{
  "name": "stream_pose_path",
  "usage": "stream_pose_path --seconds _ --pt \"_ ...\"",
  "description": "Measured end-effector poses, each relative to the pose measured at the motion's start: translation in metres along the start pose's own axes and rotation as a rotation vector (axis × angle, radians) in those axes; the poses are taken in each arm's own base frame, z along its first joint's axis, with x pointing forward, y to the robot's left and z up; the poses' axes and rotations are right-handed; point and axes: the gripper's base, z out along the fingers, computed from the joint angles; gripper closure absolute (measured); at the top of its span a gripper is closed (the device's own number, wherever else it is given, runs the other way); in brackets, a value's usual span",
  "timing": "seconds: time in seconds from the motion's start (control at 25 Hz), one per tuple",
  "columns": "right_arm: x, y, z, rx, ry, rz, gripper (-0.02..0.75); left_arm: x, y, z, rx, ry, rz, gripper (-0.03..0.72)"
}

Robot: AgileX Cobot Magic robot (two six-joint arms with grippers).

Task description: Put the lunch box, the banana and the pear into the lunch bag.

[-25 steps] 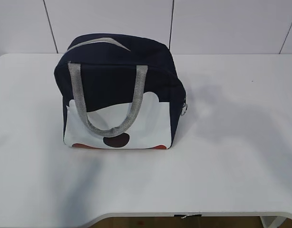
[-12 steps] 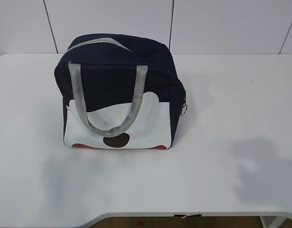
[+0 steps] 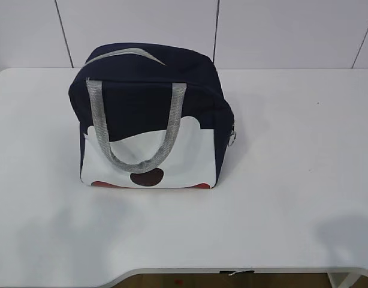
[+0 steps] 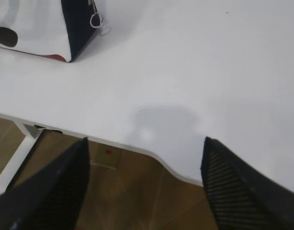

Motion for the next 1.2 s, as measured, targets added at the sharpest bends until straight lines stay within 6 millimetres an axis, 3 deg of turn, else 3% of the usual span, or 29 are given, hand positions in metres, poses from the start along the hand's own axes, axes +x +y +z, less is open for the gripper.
stream_pose_path --seconds 0.32,1.2 --pt "0.012 0.001 0.001 -0.003 0.036 -0.001 0.16 0.016 -0.008 0.016 0.048 0.082 -0.04 0.223" --pt "0.013 0.002 0.0 -0.002 0.031 0.0 0.16 0.017 -0.019 0.016 0.152 0.095 -0.101 0.253"
